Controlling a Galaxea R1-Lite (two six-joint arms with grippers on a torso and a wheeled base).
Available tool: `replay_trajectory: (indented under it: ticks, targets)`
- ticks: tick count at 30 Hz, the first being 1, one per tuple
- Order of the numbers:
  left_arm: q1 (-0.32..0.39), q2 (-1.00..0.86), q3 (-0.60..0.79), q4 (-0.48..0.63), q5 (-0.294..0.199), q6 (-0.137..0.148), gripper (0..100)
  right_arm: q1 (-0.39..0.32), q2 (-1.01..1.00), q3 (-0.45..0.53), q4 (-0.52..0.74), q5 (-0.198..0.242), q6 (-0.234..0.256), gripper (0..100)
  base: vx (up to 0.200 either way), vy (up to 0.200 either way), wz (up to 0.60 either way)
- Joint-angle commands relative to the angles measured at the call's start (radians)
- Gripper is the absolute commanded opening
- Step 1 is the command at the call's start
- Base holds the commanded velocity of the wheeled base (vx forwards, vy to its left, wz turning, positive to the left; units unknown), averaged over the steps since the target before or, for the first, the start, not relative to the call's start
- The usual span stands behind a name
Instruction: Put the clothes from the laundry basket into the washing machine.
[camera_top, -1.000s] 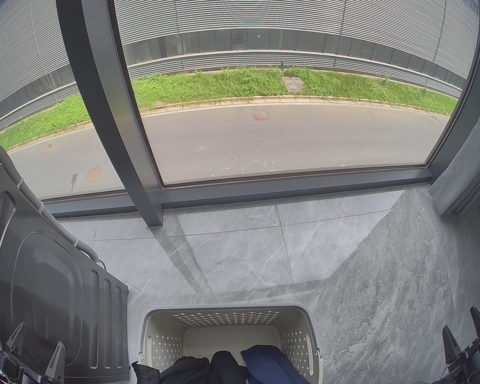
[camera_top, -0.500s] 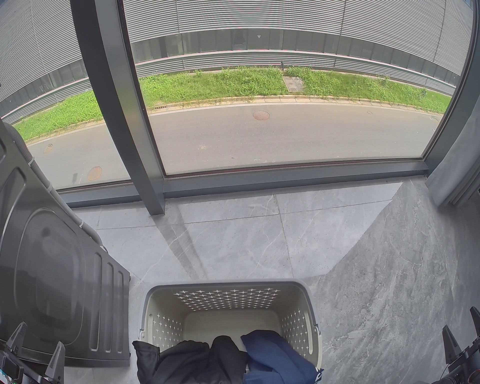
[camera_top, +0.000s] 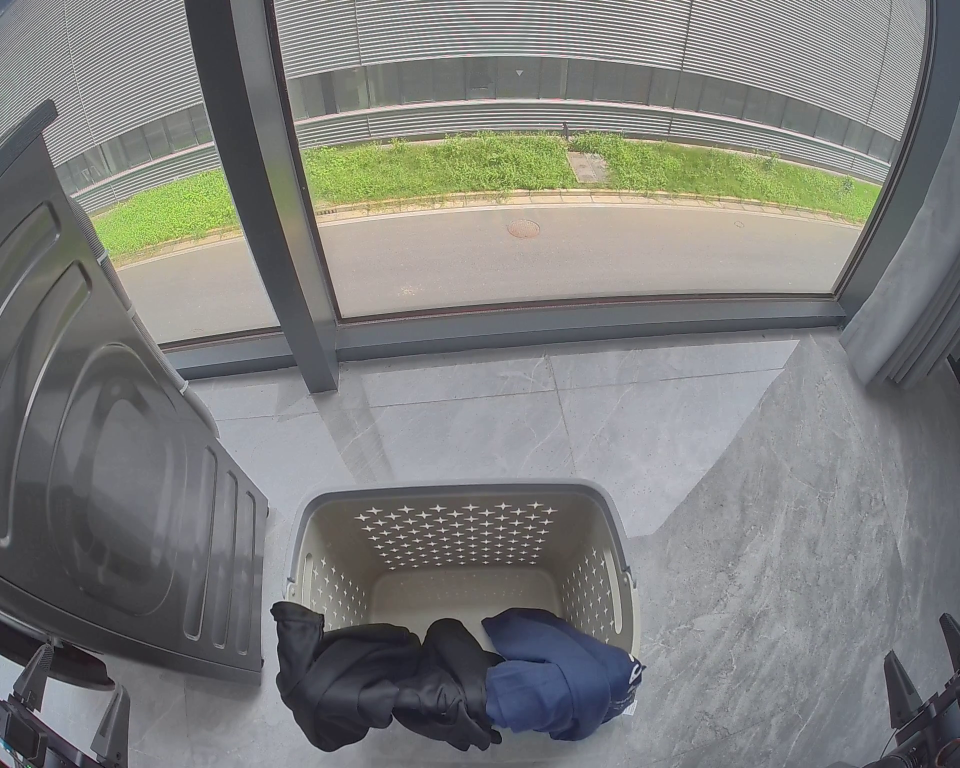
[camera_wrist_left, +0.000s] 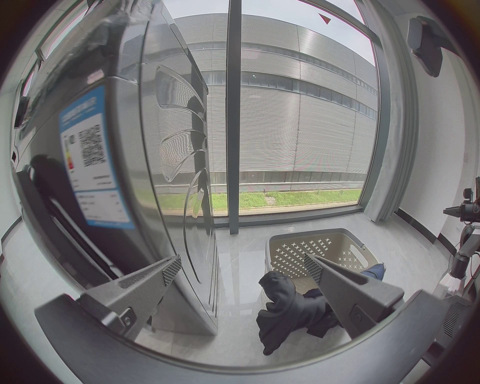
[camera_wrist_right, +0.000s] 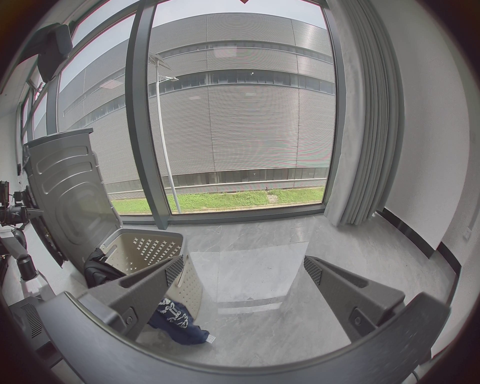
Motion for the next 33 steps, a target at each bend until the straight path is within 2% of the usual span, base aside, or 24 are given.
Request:
replay_trajectory:
  ticks: [1,31,33]
  targets:
    - [0.000,-0.013,0.016,0.000,0.001,-0.004,100,0.000,-0.013,0.018,0.000,0.000,0.000,100,-0.200,0.000,0.00]
    - [0.000,-0.013,0.016,0.000,0.004,-0.004,100,0.000,-0.013,0.018,0.000,0.002,-0.002,100,-0.200,0.000,0.00]
    - [0.000,-0.013,0.016,0.000,0.003,-0.004,100,0.000,-0.013,0.018,0.000,0.002,-0.002,100,0.000,0.000,0.00]
